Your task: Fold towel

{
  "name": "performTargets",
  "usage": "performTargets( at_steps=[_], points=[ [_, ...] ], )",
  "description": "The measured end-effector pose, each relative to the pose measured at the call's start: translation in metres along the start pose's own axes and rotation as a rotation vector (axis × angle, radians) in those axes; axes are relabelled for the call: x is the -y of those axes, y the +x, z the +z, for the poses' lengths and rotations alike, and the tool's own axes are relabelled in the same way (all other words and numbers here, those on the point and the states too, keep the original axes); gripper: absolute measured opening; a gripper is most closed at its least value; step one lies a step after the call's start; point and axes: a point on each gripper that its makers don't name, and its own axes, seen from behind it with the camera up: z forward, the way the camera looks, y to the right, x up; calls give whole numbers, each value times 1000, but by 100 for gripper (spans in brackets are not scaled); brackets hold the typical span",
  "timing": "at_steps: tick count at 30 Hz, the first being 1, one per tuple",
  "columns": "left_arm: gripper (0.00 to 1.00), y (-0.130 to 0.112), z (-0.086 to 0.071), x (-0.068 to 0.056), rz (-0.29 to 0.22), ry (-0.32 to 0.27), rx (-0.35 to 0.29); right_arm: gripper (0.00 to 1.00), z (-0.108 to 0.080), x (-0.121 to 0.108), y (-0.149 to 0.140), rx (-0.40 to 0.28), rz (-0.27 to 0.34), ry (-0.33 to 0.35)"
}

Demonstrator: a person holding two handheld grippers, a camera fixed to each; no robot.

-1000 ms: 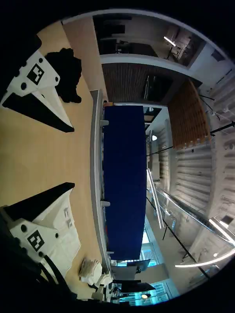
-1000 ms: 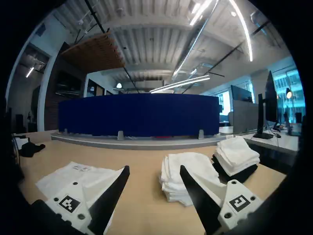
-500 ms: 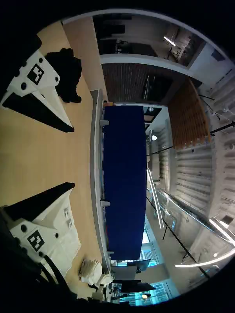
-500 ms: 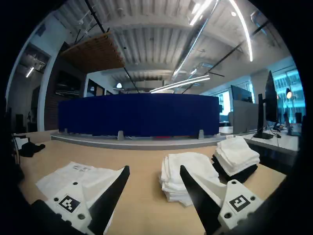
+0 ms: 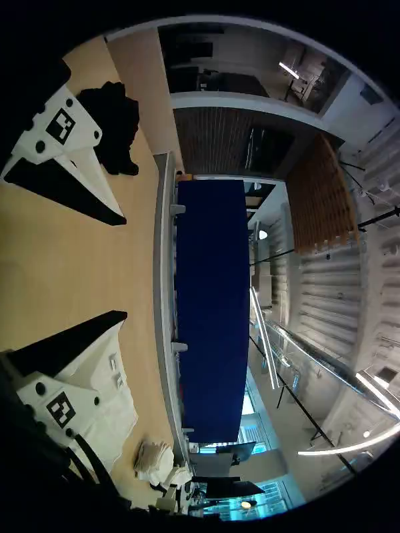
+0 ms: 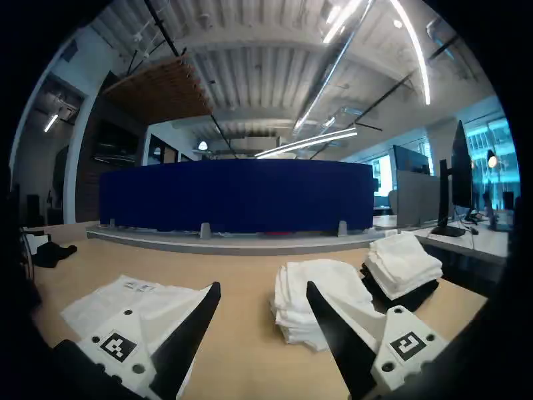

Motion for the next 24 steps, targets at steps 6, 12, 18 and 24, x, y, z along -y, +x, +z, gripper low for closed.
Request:
performTargets(
  at_steps=[6, 12, 18, 24],
  points=[
    [95, 0, 0, 0, 0, 0, 0, 100, 0, 0, 0, 0, 0, 0],
    [95, 0, 1, 0, -1, 0, 0, 100, 1, -1, 0, 0, -1, 0],
    [95, -1, 0, 0, 0, 0, 0, 100, 1, -1, 1, 0, -1, 0],
    [95, 0, 1, 0, 0, 0, 0, 100, 1, -1, 0, 0, -1, 0]
  ],
)
